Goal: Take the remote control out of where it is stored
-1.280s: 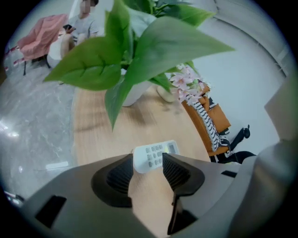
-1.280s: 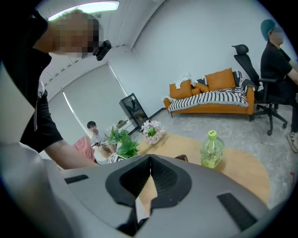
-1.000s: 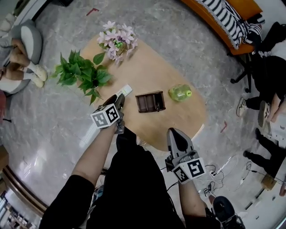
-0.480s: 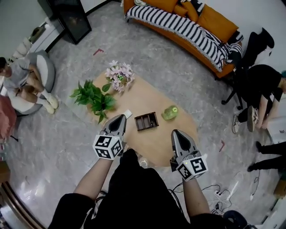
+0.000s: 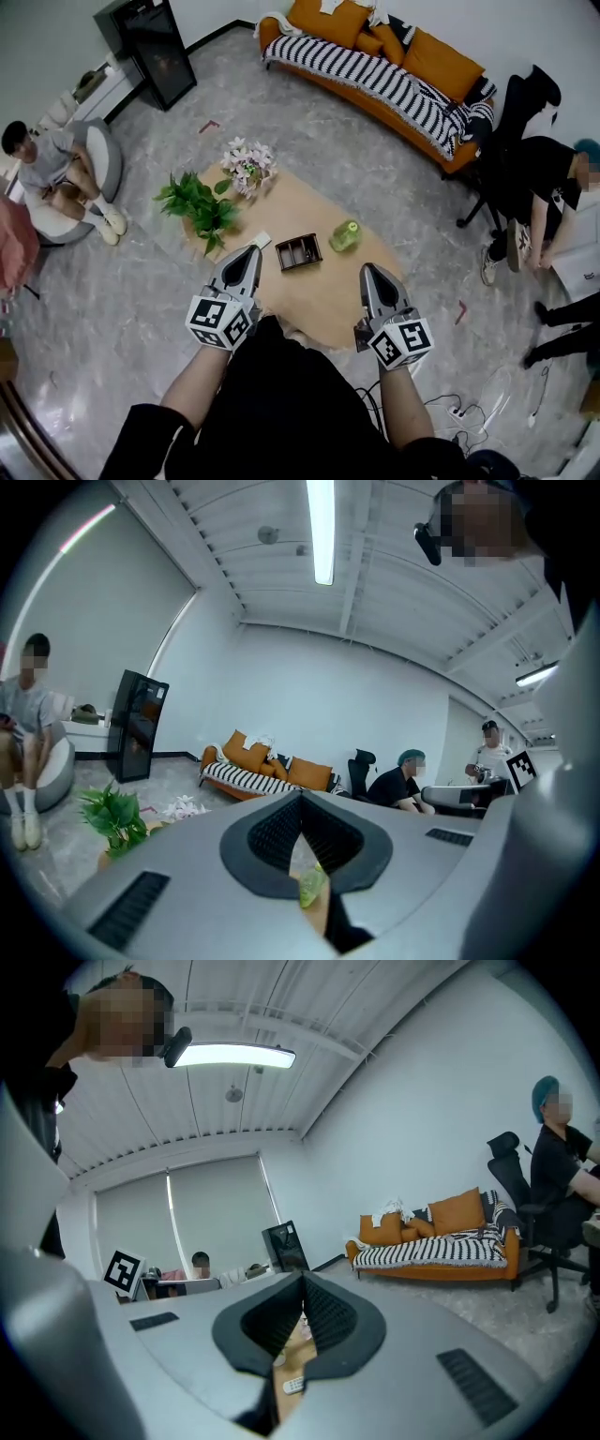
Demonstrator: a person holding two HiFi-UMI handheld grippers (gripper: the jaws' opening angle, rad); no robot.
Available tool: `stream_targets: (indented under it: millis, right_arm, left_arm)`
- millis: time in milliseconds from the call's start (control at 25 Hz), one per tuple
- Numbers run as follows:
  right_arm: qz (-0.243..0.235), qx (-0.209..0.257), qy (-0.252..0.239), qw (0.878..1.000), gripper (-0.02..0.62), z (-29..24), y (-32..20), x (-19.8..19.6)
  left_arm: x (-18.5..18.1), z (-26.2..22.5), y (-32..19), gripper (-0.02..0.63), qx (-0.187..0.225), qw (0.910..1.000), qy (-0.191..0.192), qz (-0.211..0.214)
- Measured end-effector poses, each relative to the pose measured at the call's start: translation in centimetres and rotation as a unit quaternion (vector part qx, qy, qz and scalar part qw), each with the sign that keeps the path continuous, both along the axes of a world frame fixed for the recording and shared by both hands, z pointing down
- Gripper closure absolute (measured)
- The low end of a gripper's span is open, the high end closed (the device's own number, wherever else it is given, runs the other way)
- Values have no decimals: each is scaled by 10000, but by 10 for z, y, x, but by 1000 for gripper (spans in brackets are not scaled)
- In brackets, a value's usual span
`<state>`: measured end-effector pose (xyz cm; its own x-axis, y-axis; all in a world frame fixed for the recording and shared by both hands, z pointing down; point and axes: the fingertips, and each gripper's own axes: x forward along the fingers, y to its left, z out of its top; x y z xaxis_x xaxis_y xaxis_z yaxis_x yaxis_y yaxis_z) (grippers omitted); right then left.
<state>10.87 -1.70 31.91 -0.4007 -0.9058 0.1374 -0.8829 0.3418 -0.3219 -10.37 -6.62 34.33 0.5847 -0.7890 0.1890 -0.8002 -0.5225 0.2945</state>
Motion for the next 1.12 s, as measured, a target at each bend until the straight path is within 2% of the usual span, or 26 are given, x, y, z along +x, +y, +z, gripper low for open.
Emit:
stream_targets:
  millis: [280,480,680,920,1000,1120]
  right_arm:
    - [30,103,-34,9999,588,-5,17,7]
    - [5,89,-61,9999,588,-3,19,7]
    - [228,5,-114,9997,588,2,19,20]
    - [625,-209,-102,9978,588,14,28,38]
    - [759,-311,-42,9966,588,21,35,44]
    - [1045,-513,32,9932,588,31,45,59]
  left_arm:
    - [10,-15,18,599,302,9995,-96,64]
    - [15,-12,21,598,218,9996,-116,97]
    - [26,7,13,598,-7,9995,-185,254]
    - [33,63,-6,598,-945,9949,-350,49]
    - [36,93,-12,598,-1470,9886,-323,-96]
    - [42,137,-22,598,-2229,9739,-218,-366]
